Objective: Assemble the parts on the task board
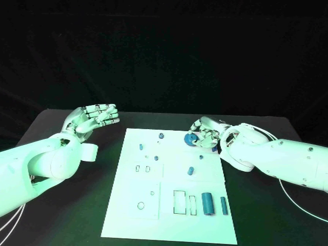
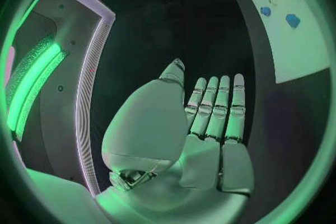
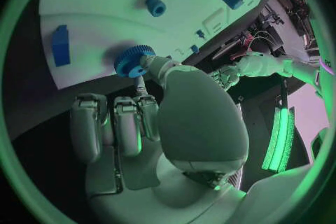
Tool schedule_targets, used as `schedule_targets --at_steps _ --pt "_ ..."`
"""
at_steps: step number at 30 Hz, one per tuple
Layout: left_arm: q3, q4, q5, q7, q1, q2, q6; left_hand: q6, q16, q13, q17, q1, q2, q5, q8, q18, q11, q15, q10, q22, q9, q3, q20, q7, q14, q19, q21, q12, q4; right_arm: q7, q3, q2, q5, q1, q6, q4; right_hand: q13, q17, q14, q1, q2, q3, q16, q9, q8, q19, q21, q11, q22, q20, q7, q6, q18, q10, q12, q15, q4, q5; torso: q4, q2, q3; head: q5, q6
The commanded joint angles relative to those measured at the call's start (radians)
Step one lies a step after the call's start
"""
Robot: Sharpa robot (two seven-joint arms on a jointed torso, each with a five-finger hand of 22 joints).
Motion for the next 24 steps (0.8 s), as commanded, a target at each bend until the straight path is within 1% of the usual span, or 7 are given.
schedule_targets --at_steps 1,6,11,14,16,18,24 --pt "0.001 0.004 0.006 0.01 0.002 0.002 0.005 -0.007 -0.007 -0.002 -0.002 0.007 0.005 -0.004 -0.004 -0.002 0.001 0.0 -0.007 0.001 -0.002 -0.008 0.001 0.059 -0.009 -0.006 -0.004 -0.002 0.001 -0.016 0.001 0.009 -0.082 0.008 -0.043 0.032 0.116 0.223 0.097 -0.016 -0.001 0.002 0.005 0.191 0.049 0.013 0.0 -0.006 0.152 -0.005 -0.022 0.064 -0.019 0.003 -0.003 -0.005 -0.007 -0.003 -0.0006 0.0 -0.0005 0.002 0.0" --pt "0.001 0.008 0.006 0.009 0.002 0.004 0.006 -0.007 -0.007 -0.002 -0.002 0.007 0.005 -0.004 -0.004 -0.002 0.001 0.0 -0.007 0.001 -0.002 -0.008 0.001 0.059 -0.009 -0.006 -0.004 -0.002 0.001 -0.044 0.001 0.041 -0.149 0.015 -0.067 0.055 0.119 0.225 0.098 -0.024 -0.005 0.004 0.005 0.191 0.05 0.02 0.007 -0.007 0.16 -0.005 -0.023 0.065 -0.021 0.005 -0.001 -0.005 -0.009 -0.004 -0.0004 0.001 -0.0003 0.004 -0.001" --pt "0.001 0.016 0.006 0.008 0.002 0.005 0.008 -0.007 -0.007 -0.002 -0.002 0.007 0.005 -0.004 -0.004 -0.002 0.001 0.0 -0.007 0.001 -0.002 -0.008 0.001 0.059 -0.009 -0.006 -0.004 -0.002 0.001 -0.064 0.001 0.09 -0.2 0.017 -0.085 0.045 0.119 0.226 0.098 -0.026 -0.005 0.005 0.006 0.191 0.05 0.021 0.008 -0.007 0.161 -0.005 -0.023 0.065 -0.022 0.005 -0.001 -0.005 -0.009 -0.004 0.0019 0.001 -0.0015 0.005 -0.002" --pt "0.001 0.021 0.006 0.006 0.002 0.007 0.011 -0.007 -0.007 -0.002 -0.002 0.007 0.005 -0.004 -0.004 -0.002 0.001 0.0 -0.007 0.001 -0.002 -0.008 0.001 0.059 -0.009 -0.006 -0.004 -0.002 0.001 -0.073 0.0 0.13 -0.224 0.015 -0.102 0.024 0.119 0.226 0.098 -0.026 -0.005 0.005 0.006 0.191 0.05 0.021 0.008 -0.007 0.161 -0.005 -0.023 0.065 -0.022 0.005 -0.001 -0.005 -0.009 -0.004 0.0026 0.001 -0.0026 0.005 -0.002" --pt "0.001 0.022 0.006 0.005 0.002 0.008 0.012 -0.007 -0.007 -0.002 -0.002 0.007 0.005 -0.004 -0.004 -0.002 0.001 0.0 -0.007 0.001 -0.002 -0.008 0.001 0.059 -0.009 -0.006 -0.004 -0.002 0.001 -0.076 -0.001 0.153 -0.234 0.013 -0.109 0.01 0.118 0.226 0.098 -0.028 -0.007 0.008 0.006 0.191 0.05 0.022 0.009 -0.007 0.163 -0.006 -0.024 0.065 -0.022 0.005 -0.002 -0.006 -0.013 -0.003 0.0032 0.001 -0.0017 0.007 0.0" --pt "0.001 0.023 0.007 0.004 0.002 0.009 0.013 -0.007 -0.007 -0.001 -0.002 0.007 0.005 -0.004 -0.004 -0.002 0.001 0.0 -0.008 0.001 -0.002 -0.008 0.001 0.059 -0.009 -0.005 -0.004 -0.002 0.001 -0.079 -0.002 0.177 -0.241 0.009 -0.113 -0.005 0.118 0.226 0.098 -0.028 -0.007 0.008 0.006 0.191 0.05 0.022 0.009 -0.007 0.163 -0.006 -0.024 0.065 -0.022 0.005 -0.002 -0.006 -0.013 -0.003 0.002 0.002 -0.0003 0.01 -0.001" --pt "0.001 0.024 0.007 0.003 0.002 0.011 0.014 -0.007 -0.007 -0.001 -0.002 0.007 0.005 -0.004 -0.004 -0.002 0.001 0.0 -0.008 0.001 -0.002 -0.008 0.001 0.059 -0.009 -0.005 -0.004 -0.002 0.001 -0.087 -0.004 0.236 -0.254 -0.003 -0.111 -0.049 0.119 0.226 0.098 -0.029 -0.008 0.008 0.006 0.191 0.05 0.023 0.01 -0.008 0.164 -0.006 -0.024 0.065 -0.022 0.006 -0.002 -0.006 -0.014 -0.003 0.0004 0.002 -0.0013 0.012 -0.003"
